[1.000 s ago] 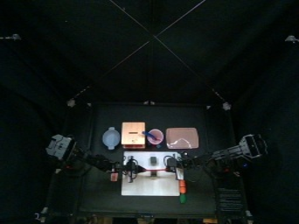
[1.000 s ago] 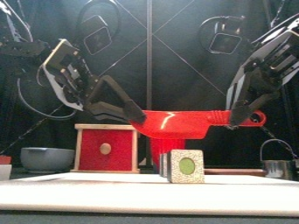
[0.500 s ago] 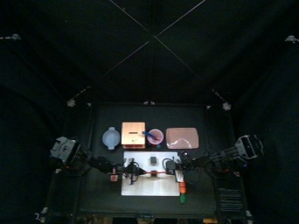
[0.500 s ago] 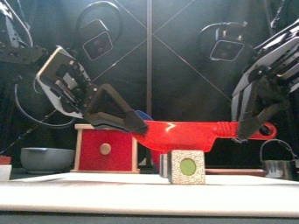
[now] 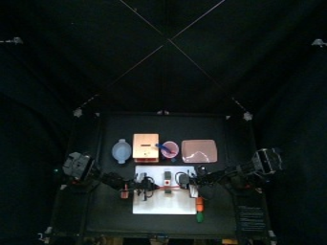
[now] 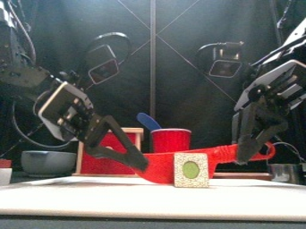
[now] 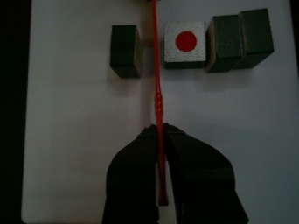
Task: Cut the sushi into 4 pieces with the knife
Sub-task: Cut the sushi into 4 pieces
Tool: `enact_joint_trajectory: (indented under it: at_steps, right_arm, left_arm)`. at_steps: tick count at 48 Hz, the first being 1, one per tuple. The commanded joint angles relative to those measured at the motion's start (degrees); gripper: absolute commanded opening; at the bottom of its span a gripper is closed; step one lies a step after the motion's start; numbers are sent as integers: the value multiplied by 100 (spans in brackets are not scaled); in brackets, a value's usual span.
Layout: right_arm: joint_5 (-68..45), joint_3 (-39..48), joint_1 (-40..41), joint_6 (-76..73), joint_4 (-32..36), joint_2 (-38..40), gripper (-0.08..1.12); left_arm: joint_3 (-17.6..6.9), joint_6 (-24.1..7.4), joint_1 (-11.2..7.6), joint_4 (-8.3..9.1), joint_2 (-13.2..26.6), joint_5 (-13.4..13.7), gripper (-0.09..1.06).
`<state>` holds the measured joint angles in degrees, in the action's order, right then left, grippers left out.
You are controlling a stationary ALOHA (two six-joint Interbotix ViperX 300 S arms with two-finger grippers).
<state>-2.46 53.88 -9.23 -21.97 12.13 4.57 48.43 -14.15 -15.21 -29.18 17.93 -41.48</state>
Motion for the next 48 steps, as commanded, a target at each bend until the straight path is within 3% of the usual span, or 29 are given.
enact_joint_trajectory:
  at_steps: [1, 9, 18, 35, 48]
  right_arm:
    - [-167, -185, 44, 9, -26, -220, 8]
    - [-193, -211, 105, 9, -70, -510, 8]
    - [-193, -255, 79, 9, -70, -439, 8]
    - [26, -466, -325, 0, -185, -290, 8]
    - [527, -475, -352, 0, -202, 237, 8]
  left_arm:
    - [-123, -9, 105, -255, 299, 35, 8]
    - [-158, -18, 105, -466, 562, 35, 8]
    - [-176, -26, 62, -466, 422, 35, 8]
    - [-220, -44, -352, -158, 97, 53, 8]
    - [-255, -62, -281, -35, -290, 53, 14]
